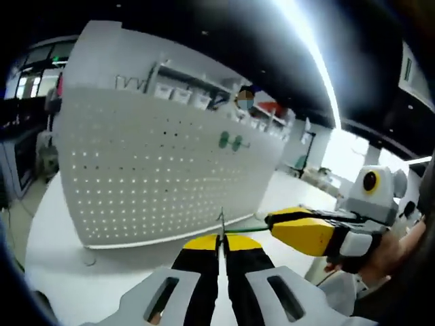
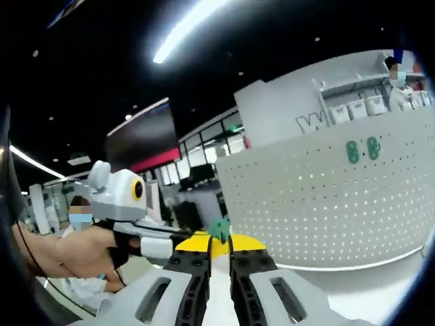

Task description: Insert the hook assembly into the mounting plate slot until the hook locks in place.

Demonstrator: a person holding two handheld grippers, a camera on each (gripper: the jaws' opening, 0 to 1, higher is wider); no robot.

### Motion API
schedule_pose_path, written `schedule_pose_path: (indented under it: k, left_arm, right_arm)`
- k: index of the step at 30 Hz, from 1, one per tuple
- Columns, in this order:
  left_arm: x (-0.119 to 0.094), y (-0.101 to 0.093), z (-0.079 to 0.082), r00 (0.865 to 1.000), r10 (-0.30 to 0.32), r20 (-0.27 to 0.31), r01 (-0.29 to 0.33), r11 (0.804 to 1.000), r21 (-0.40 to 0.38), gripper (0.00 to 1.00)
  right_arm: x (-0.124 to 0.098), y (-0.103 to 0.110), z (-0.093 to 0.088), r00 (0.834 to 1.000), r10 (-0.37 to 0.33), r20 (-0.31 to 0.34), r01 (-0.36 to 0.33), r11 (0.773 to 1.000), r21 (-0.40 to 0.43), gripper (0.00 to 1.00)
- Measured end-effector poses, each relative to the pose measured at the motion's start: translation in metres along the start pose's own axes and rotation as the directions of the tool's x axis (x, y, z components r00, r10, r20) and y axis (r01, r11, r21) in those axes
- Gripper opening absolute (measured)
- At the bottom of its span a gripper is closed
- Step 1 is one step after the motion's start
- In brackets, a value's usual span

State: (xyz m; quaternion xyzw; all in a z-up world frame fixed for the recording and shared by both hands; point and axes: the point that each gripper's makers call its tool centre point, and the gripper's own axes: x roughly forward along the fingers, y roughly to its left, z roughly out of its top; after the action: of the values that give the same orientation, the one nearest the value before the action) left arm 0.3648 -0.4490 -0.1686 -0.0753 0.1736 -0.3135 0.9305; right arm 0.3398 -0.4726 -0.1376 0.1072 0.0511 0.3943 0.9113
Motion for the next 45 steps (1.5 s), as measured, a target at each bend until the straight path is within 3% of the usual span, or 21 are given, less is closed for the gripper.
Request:
schedule_pose_path:
  k: [4,7,11,17,22,24,27,32,34,38,45]
  left_arm:
    - [-0.002,-0.003,0.005,1.0,-0.002,0.015,0.002,1.0,0.028,0.02]
    - [-0.002,-0.008,0.005,1.0,-0.011,0.013,0.01,0.998,0.061,0.02]
    - [-0.003,-0.012,0.006,0.999,-0.014,0.033,0.009,0.991,0.133,0.02]
    - [-0.002,-0.016,0.01,0.998,-0.04,0.046,0.033,0.99,0.14,0.02]
    - [-0.003,-0.017,0.008,0.998,-0.051,0.043,0.046,0.992,0.113,0.02]
    - [-0.002,-0.017,0.006,0.998,-0.047,0.036,0.042,0.992,0.119,0.02]
    - [-0.003,-0.015,0.006,0.999,-0.041,0.032,0.037,0.991,0.128,0.02]
    - [-0.004,-0.015,0.006,0.999,-0.032,0.022,0.028,0.985,0.169,0.02]
    - [-0.005,-0.015,0.005,0.999,-0.031,0.027,0.026,0.986,0.166,0.02]
    - [-0.004,-0.017,0.003,0.999,-0.028,0.02,0.024,0.985,0.174,0.02]
    - [-0.003,-0.018,0.001,1.0,-0.013,0.01,0.01,0.975,0.22,0.02]
  right_arm:
    - [0.005,0.001,0.002,1.0,0.02,-0.005,-0.02,0.999,0.041,0.11]
    - [0.008,0.003,0.005,0.999,0.037,0.009,-0.038,0.992,0.12,0.12]
    - [0.009,0.004,0.003,0.998,0.069,-0.005,-0.067,0.989,0.128,0.08]
    - [0.01,-0.001,0.003,0.996,0.085,0.016,-0.086,0.959,0.27,0.08]
    - [0.009,0.002,0.001,0.993,0.114,0.022,-0.116,0.952,0.282,0.07]
    - [0.009,0.002,-0.002,0.993,0.117,0.014,-0.115,0.94,0.32,0.05]
    - [0.009,0.003,-0.003,0.993,0.118,0.023,-0.117,0.902,0.415,0.05]
    - [0.008,0.004,-0.005,0.993,0.114,0.017,-0.11,0.9,0.421,0.04]
    - [0.008,0.003,-0.007,0.994,0.108,0.008,-0.1,0.889,0.446,0.04]
    - [0.007,-0.001,-0.01,0.997,0.082,-0.006,-0.071,0.897,0.437,0.01]
    - [0.008,-0.003,-0.01,0.998,0.048,-0.032,-0.034,0.937,0.346,0.0]
